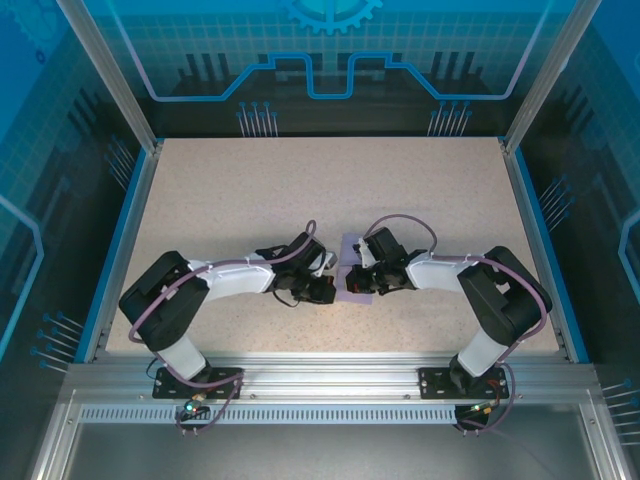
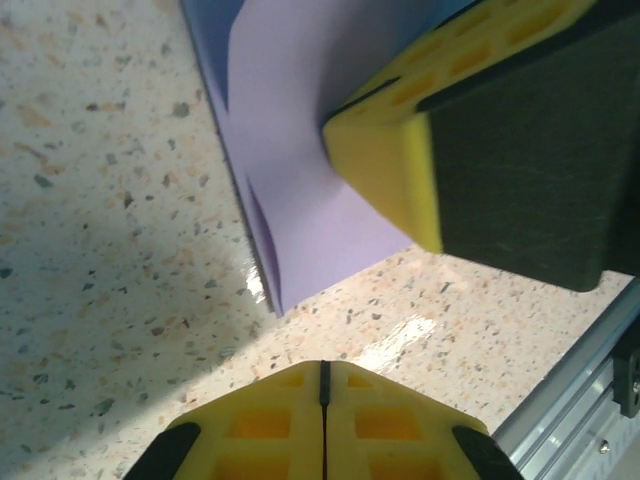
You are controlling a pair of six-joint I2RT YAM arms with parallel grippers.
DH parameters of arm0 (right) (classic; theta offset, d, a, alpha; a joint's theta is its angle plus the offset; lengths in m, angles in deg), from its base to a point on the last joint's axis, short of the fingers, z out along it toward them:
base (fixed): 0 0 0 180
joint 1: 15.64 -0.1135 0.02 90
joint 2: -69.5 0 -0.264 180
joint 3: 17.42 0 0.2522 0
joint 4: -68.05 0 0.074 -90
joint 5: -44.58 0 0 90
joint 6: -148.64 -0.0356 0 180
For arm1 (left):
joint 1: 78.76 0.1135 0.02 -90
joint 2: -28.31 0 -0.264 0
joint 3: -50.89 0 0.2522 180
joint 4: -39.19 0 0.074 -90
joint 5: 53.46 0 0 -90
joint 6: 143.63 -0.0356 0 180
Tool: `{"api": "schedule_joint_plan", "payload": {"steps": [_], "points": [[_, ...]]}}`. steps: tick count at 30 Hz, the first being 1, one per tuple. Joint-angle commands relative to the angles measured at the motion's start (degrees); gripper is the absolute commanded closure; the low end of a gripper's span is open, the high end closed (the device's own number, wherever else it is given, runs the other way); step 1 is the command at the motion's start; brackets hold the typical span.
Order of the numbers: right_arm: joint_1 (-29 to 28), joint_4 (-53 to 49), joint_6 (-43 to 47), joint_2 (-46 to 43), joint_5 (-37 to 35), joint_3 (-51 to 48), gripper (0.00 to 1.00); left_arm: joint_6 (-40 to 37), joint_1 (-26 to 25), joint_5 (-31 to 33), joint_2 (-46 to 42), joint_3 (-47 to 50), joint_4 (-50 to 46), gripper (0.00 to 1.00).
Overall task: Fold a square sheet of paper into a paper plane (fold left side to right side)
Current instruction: Fold the triangle a second time at the center of the table.
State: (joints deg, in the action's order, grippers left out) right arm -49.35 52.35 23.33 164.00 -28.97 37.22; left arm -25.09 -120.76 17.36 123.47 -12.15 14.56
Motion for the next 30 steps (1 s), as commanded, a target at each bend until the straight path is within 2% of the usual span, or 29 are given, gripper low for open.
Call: {"api": "schedule_joint_plan", "payload": {"steps": [1,14,30], "points": [[-0.3,-3.1,-0.1,0.8,-0.6,-0.8,1.0,-0.7,0.9,-2.0,0.8,-2.8,-1.1,0.92],[-0.6,-3.3,-0.5,0.9,-0.1,-0.8,1.0,-1.4,2.0,-4.0,8.1,-7.0,1.5,0.89],[-0.8,-4.7,0.0,0.9,-0.4,0.5,1.0,-0.6,2.0,0.9,12.2,-6.2,-1.1,0.91]]}}
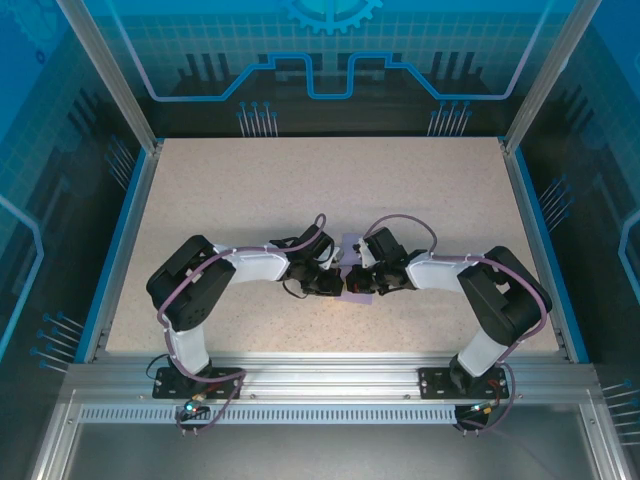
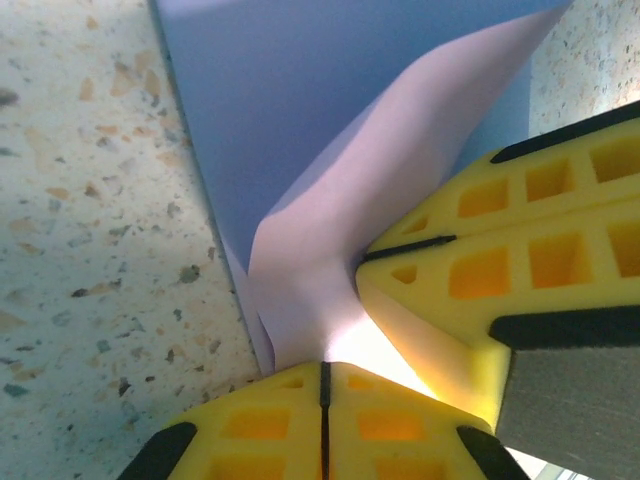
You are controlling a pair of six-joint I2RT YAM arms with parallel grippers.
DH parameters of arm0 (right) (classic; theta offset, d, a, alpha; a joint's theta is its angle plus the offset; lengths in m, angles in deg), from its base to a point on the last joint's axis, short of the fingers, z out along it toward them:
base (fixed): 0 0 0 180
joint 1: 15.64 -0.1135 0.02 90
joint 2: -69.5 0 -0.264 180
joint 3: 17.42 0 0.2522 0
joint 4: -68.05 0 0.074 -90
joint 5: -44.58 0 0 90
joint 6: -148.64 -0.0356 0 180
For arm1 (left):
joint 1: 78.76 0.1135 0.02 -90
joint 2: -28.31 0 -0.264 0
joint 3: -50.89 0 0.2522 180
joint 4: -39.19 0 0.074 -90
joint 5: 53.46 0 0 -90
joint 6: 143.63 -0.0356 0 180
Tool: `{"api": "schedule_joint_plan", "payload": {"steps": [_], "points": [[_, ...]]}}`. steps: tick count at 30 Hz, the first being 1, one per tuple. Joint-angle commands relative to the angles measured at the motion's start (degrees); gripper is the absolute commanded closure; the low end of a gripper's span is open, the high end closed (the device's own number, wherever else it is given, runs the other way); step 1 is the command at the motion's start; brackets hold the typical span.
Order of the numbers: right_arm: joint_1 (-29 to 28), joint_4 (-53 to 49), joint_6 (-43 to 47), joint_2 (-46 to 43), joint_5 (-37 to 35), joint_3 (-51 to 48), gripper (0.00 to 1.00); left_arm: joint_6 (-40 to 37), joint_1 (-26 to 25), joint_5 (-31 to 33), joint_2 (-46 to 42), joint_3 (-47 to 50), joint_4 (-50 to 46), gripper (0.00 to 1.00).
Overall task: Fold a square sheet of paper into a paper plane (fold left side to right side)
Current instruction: Fold the triangle a second time at the center of the table.
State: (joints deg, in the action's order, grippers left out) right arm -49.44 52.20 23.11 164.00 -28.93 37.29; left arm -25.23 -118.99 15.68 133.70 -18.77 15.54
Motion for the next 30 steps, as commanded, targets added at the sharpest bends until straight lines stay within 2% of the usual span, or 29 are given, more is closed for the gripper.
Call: {"api": "schedule_joint_plan", "payload": {"steps": [1,11,30], "points": [[-0.7,-4.7,0.4,0.9,-0.7,0.6,1.0,-0.1,0.2,2.9,2.0,0.7,-2.4,0.92],[1.1,-5.7,1.9,0.5,-1.2,2.4,1.0,0.9,0.2,5.6,2.6,-0.3,-6.9,0.93],[5.5,-8.1,5.2,2.5,-1.1,4.7,1.0,1.1,0.1,6.0,3.2,-0.7,-8.1,0.94]]}}
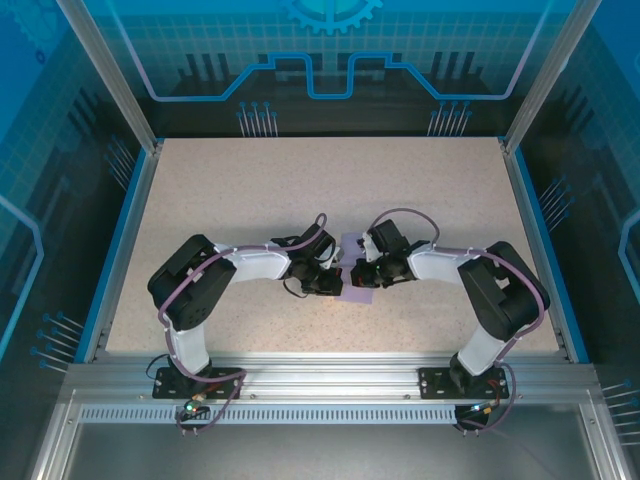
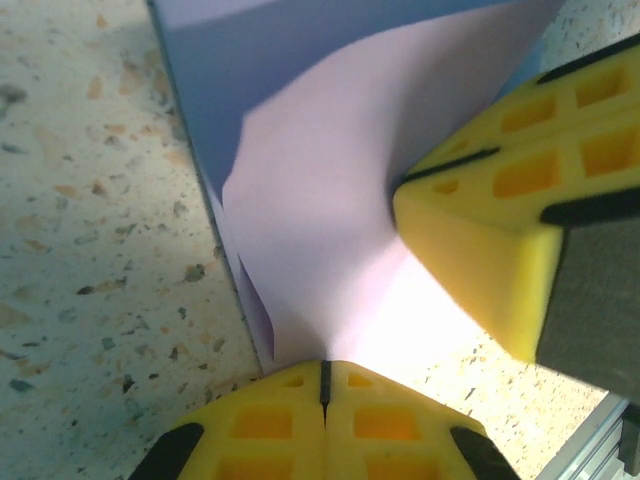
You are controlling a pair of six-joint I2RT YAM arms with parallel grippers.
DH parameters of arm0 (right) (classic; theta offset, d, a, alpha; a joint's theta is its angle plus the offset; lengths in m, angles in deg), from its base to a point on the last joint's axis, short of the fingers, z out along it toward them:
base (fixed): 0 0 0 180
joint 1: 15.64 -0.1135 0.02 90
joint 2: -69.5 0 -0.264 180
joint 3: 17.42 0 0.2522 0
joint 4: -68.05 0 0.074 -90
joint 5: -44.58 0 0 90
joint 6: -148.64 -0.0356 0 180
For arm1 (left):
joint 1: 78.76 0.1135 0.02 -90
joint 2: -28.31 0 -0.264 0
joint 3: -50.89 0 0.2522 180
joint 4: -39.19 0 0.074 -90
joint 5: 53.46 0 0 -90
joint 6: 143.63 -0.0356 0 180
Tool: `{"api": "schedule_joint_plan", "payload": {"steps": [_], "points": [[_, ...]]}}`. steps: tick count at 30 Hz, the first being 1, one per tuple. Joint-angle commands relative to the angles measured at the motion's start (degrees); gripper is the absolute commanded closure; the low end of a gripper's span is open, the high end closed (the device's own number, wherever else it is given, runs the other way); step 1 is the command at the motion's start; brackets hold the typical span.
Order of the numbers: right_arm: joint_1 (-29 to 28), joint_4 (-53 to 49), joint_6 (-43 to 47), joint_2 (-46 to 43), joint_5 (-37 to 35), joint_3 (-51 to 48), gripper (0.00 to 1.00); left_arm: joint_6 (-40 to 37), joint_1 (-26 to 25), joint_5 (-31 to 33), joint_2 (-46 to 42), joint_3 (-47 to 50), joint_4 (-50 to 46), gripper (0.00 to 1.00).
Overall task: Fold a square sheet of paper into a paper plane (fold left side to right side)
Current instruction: Fold the triangle a second time at the center of the table.
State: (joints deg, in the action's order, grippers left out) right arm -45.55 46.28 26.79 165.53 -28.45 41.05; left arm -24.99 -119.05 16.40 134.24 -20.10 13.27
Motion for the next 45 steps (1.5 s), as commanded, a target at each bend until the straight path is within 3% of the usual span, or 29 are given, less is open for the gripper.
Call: {"api": "schedule_joint_plan", "payload": {"steps": [1,40,45], "points": [[1.8,-2.3,1.7,1.1,-1.6,0.8,1.0,1.0,0.1,5.4,2.7,0.6,-5.8,0.94],[16.0,-5.9,8.8,3.5,0.9,4.1,1.0,0.6,0.1,4.8,2.8,0.4,-6.0,0.94],[16.5,-6.2,8.8,0.4,1.1,4.2,1.0,0.6,0.0,4.5,2.4,0.6,-5.7,0.94]]}}
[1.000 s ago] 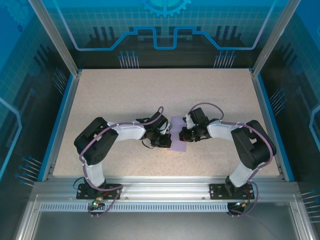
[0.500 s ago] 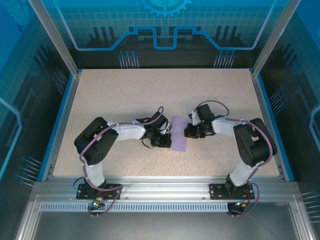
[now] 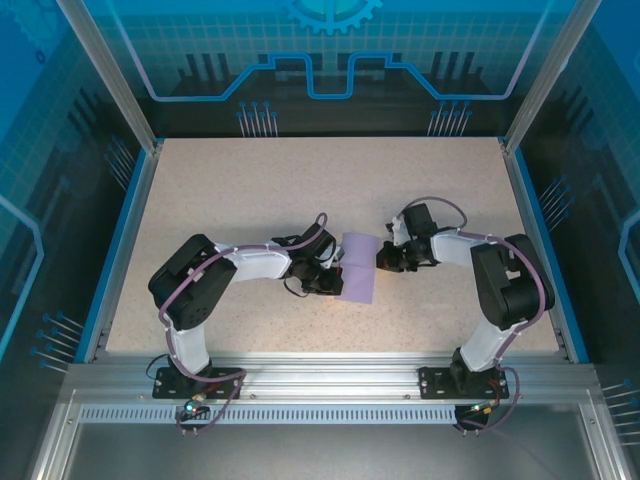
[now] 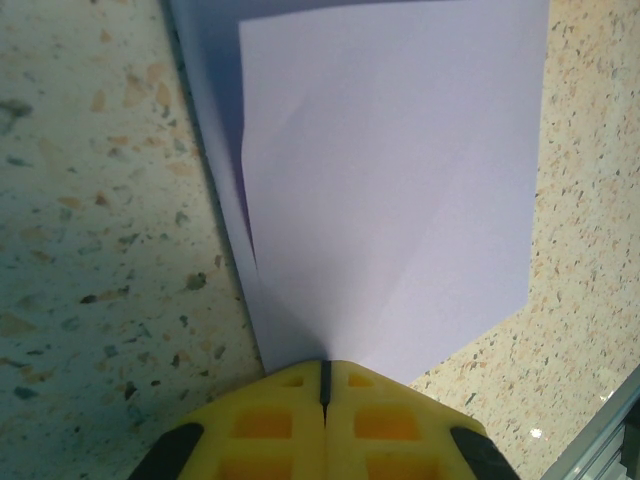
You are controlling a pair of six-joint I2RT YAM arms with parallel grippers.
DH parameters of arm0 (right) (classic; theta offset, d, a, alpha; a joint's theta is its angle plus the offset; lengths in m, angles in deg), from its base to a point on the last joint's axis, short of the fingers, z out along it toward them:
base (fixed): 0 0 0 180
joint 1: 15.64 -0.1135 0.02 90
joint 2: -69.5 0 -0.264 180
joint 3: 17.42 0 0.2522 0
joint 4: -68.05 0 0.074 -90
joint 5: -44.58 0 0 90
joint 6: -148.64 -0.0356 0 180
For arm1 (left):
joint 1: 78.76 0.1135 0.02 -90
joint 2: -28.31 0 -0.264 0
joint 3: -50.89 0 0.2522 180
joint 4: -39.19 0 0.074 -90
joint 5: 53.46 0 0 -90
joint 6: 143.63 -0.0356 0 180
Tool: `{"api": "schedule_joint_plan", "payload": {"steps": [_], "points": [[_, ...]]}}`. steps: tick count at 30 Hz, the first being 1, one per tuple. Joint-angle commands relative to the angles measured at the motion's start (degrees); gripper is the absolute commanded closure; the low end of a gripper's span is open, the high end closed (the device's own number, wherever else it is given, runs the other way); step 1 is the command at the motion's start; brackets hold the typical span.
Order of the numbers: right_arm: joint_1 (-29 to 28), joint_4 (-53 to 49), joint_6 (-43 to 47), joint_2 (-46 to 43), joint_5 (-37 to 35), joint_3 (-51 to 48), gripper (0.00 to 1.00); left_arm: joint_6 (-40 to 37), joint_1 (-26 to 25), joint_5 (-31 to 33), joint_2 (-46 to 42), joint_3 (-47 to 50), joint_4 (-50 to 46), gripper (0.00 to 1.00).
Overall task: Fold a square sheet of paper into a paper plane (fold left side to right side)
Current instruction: Fold the triangle a second time at the center of the table, then turn over the paper at the center of the table.
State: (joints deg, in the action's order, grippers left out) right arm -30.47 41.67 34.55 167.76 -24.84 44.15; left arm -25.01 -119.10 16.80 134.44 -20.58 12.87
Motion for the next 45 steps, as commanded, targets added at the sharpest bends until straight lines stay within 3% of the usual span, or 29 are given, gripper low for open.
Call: {"api": "schedule_joint_plan", "payload": {"steps": [1,12,18,25,34,40,45], "points": [[1.4,-1.4,0.8,-2.9,-2.0,0.8,1.0,0.6,0.0,4.1,2.2,1.1,-5.1,0.94],[-6.4,4.7,-7.4,-14.4,1.5,-8.7,1.0,0.6,0.0,3.8,1.2,1.7,-4.5,0.94],[-8.3,2.6,-7.3,-18.1,-2.3,-10.1,0.97,0.9,0.1,1.1,-5.4,3.1,-2.1,0.8],[-7.9,-0.7,-6.1,-26.7,-7.0,-13.5,0.85,-0.1,1.8,1.0,-11.8,3.2,-3.1,0.67],[-8.2,0.3,-7.8,-33.4,-5.2,-17.6,0.68,-4.5,2.9,-0.1,-5.0,-1.5,-2.1,0.53],[-8.9,0.4,-8.5,-35.4,-4.6,-19.9,0.63,-5.2,3.3,-0.1,-1.4,-4.4,-0.7,0.55],[-9.2,3.0,-9.7,-35.3,-3.2,-22.2,0.59,-5.4,3.5,-0.6,-0.5,-4.8,0.9,0.71]]}}
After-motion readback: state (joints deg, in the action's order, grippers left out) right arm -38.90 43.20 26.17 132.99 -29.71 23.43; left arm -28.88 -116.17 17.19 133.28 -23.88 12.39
